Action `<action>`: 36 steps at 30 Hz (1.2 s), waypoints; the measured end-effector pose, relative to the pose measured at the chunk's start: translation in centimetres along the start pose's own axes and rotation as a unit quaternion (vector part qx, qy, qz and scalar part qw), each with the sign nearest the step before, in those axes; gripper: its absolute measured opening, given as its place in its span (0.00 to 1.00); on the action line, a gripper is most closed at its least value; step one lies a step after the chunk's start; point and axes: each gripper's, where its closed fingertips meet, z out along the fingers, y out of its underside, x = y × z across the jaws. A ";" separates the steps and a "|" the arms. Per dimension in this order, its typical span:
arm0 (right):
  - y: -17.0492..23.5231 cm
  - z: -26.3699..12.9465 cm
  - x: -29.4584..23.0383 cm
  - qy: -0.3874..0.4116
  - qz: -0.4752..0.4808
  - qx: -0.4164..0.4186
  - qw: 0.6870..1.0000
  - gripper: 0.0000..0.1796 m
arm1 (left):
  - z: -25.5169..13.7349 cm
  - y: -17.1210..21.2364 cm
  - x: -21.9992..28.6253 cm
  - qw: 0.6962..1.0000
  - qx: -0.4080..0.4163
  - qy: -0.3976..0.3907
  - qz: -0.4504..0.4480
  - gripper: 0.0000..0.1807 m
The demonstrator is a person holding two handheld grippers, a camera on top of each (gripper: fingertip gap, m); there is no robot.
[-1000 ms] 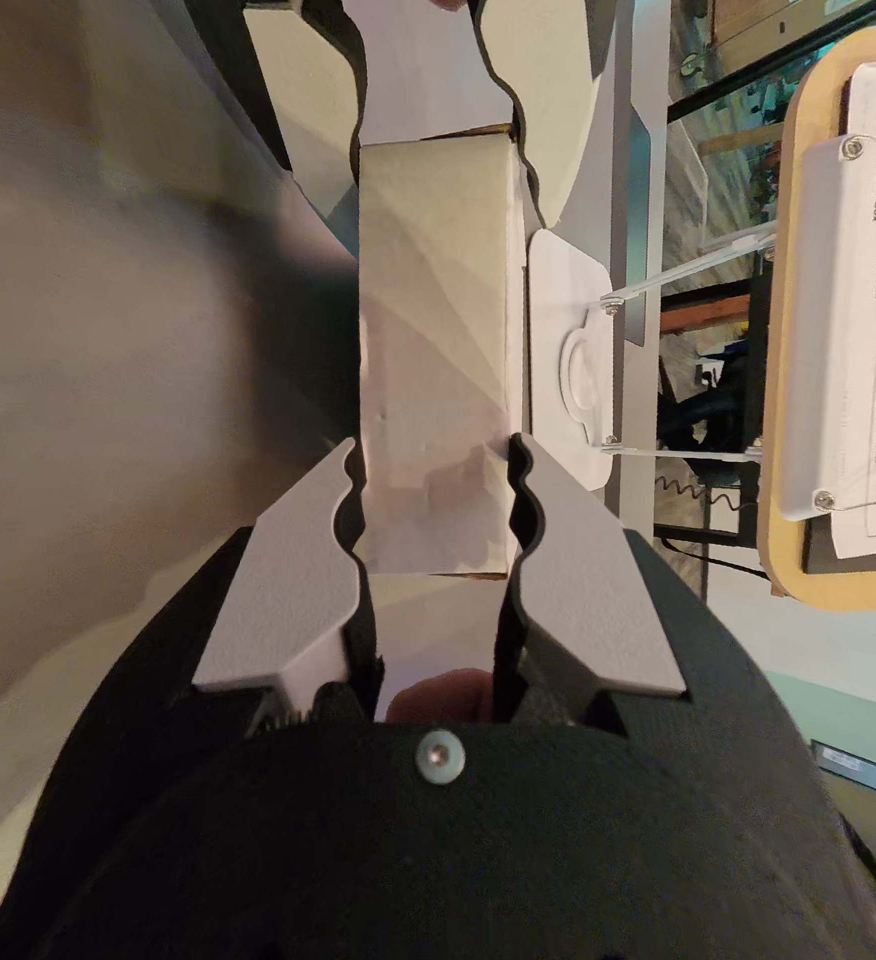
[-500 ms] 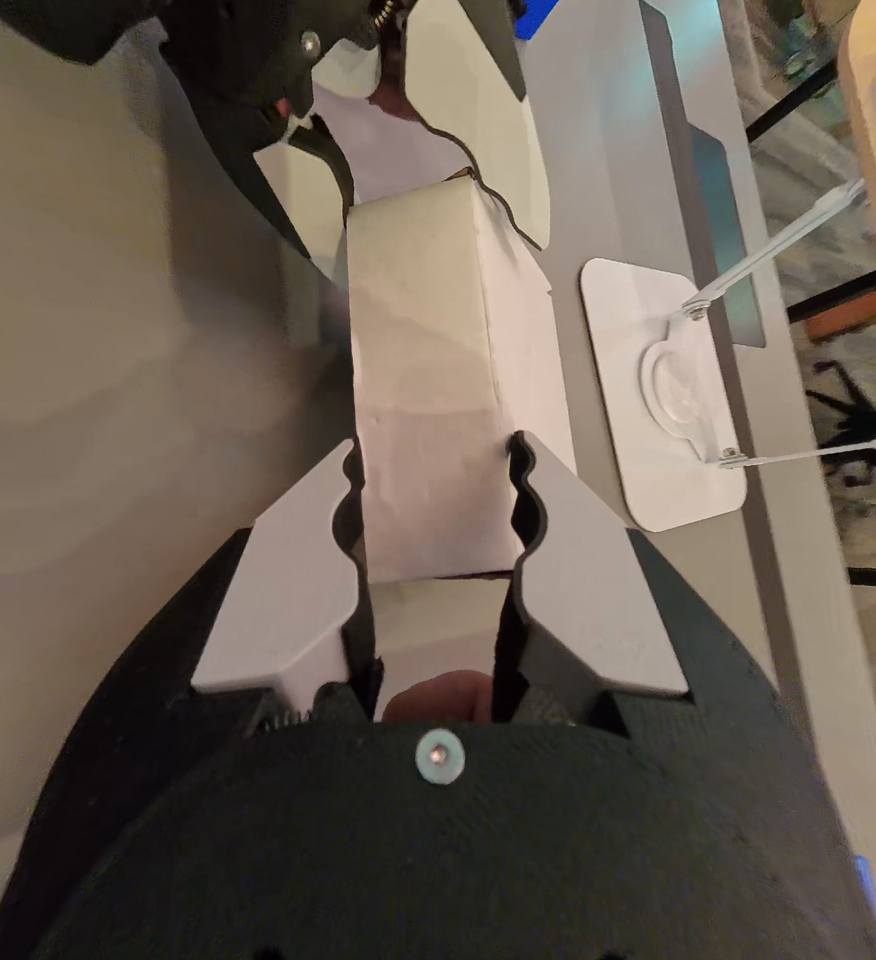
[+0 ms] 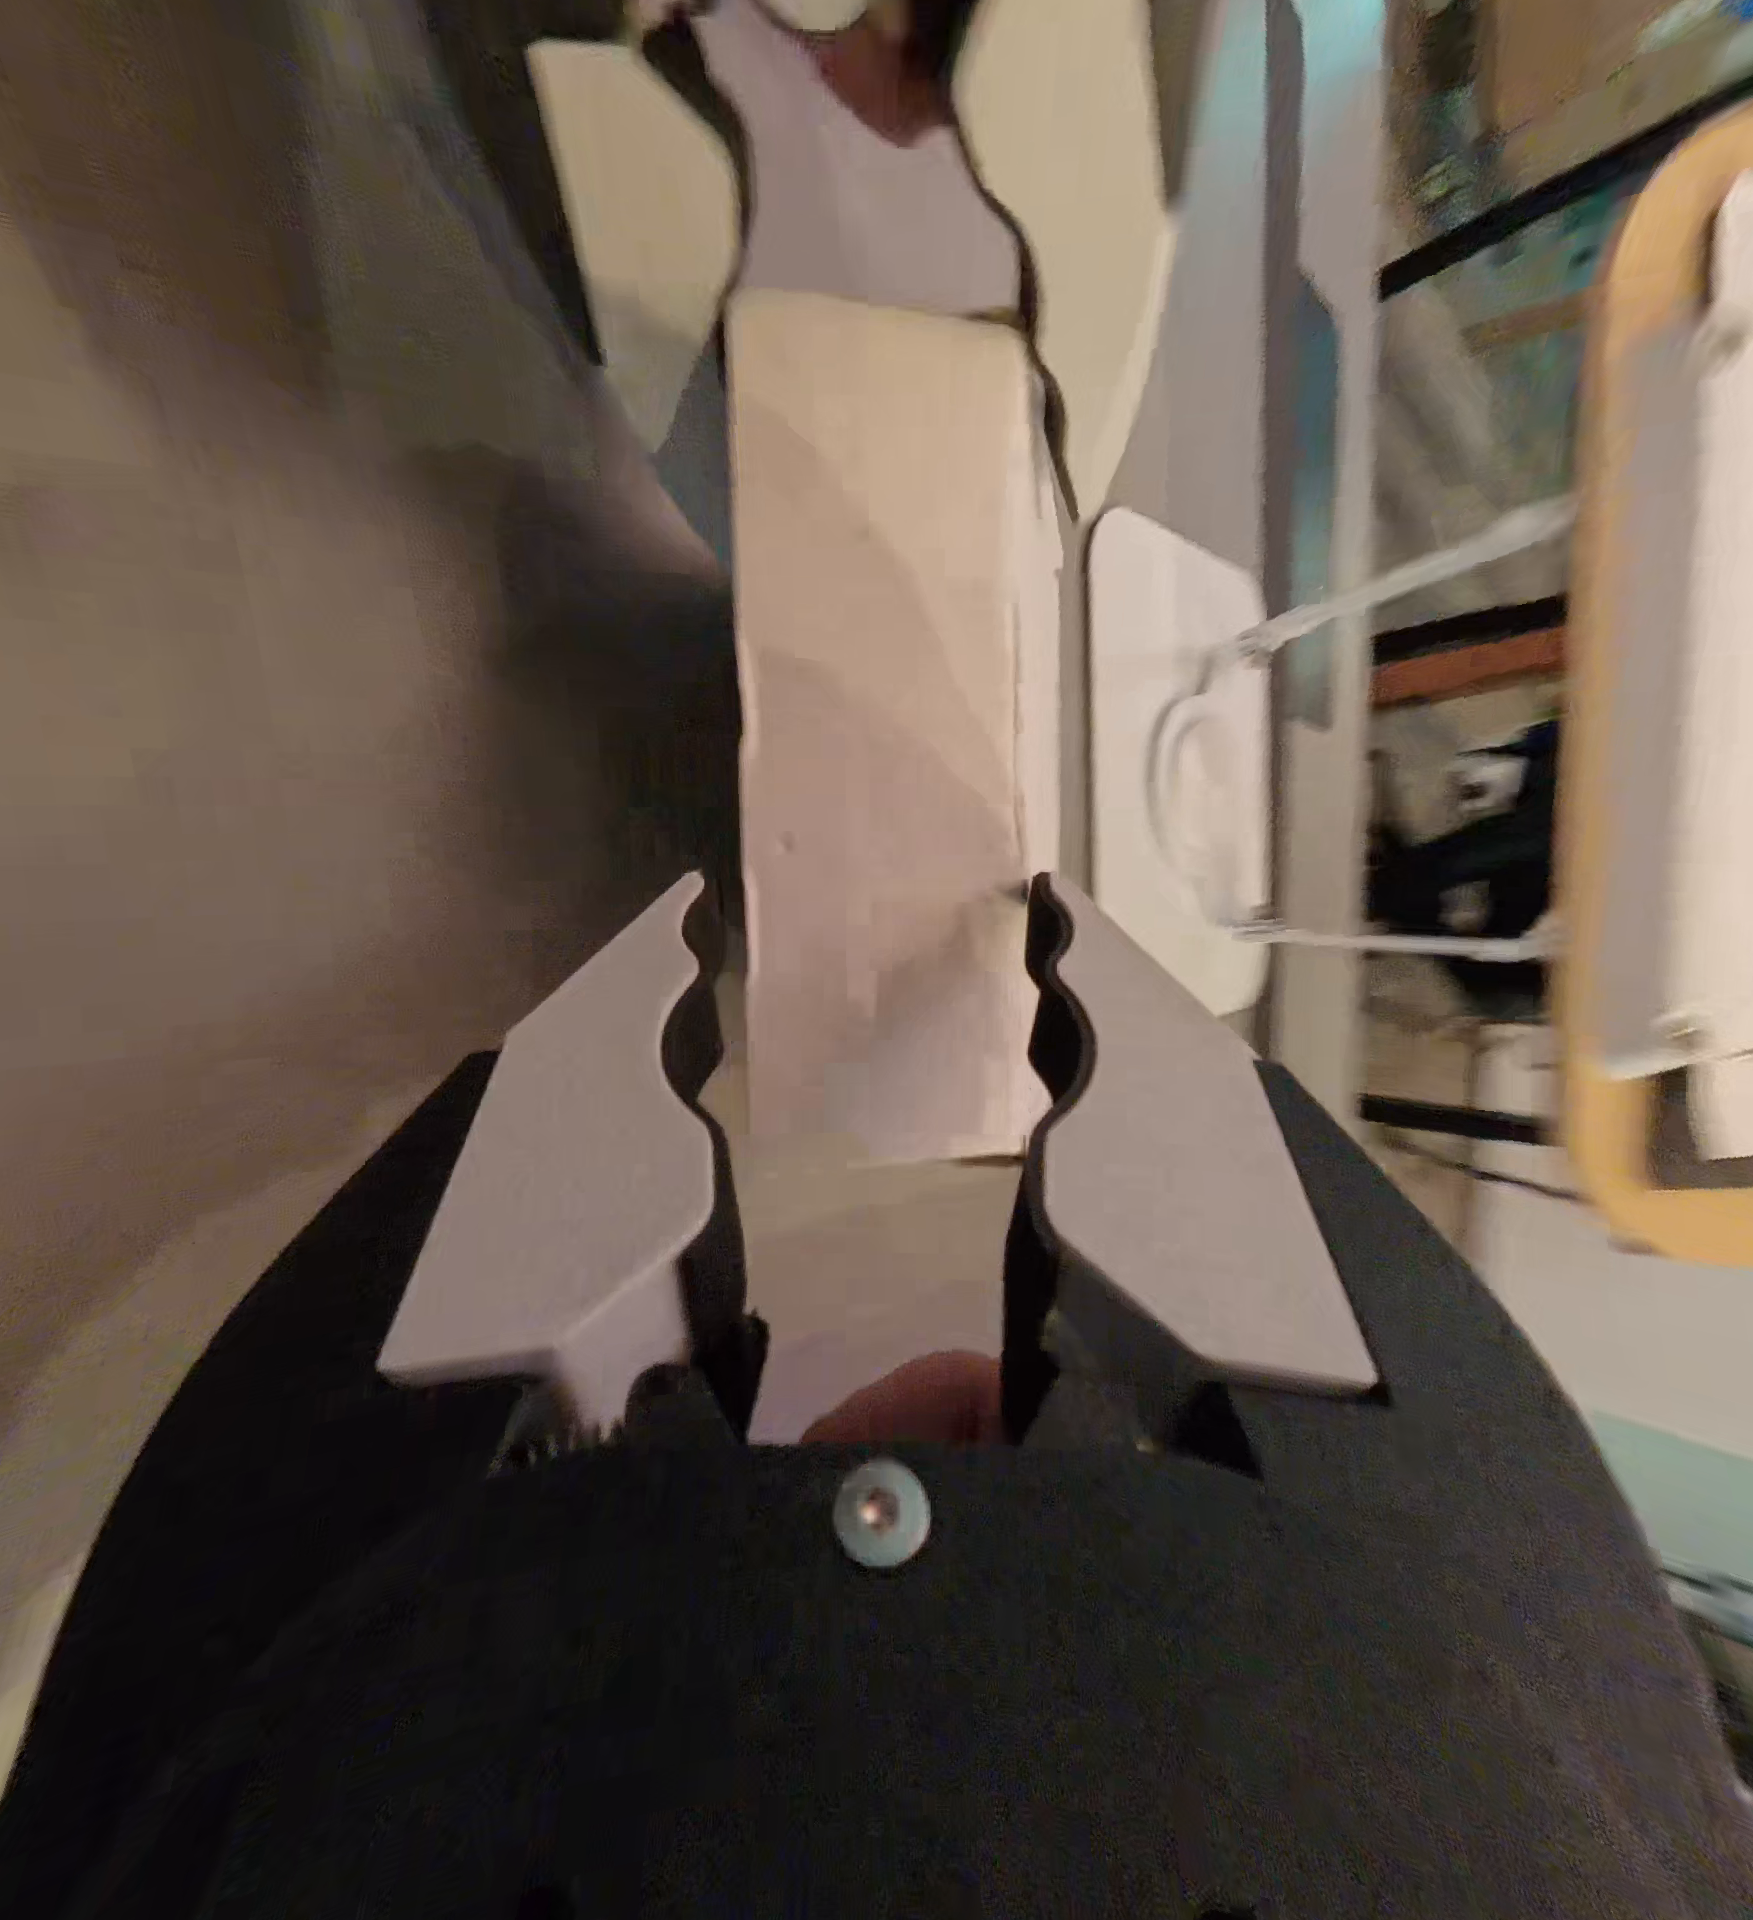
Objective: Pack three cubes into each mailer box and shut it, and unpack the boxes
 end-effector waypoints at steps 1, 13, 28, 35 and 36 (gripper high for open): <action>-0.4 0.0 0.0 0.032 -0.039 -0.010 0.999 0.30 | 0.0 0.0 0.0 1.000 -0.003 0.002 0.000 0.41; -1.9 -0.8 1.9 0.231 -0.167 -0.047 0.957 0.06 | -0.2 0.2 -0.5 0.999 -0.004 0.021 -0.047 0.42; -1.8 -1.6 2.4 0.119 0.030 0.029 0.992 0.00 | 0.0 0.3 -0.2 1.000 -0.012 -0.002 0.010 0.41; -1.3 -1.4 2.4 0.086 0.032 0.015 0.996 0.00 | -1.2 0.4 -0.2 0.999 -0.001 0.025 -0.040 0.38; -1.1 -1.3 2.4 0.082 0.036 0.015 0.996 0.00 | -1.6 0.4 -0.2 0.997 0.007 0.037 -0.068 0.39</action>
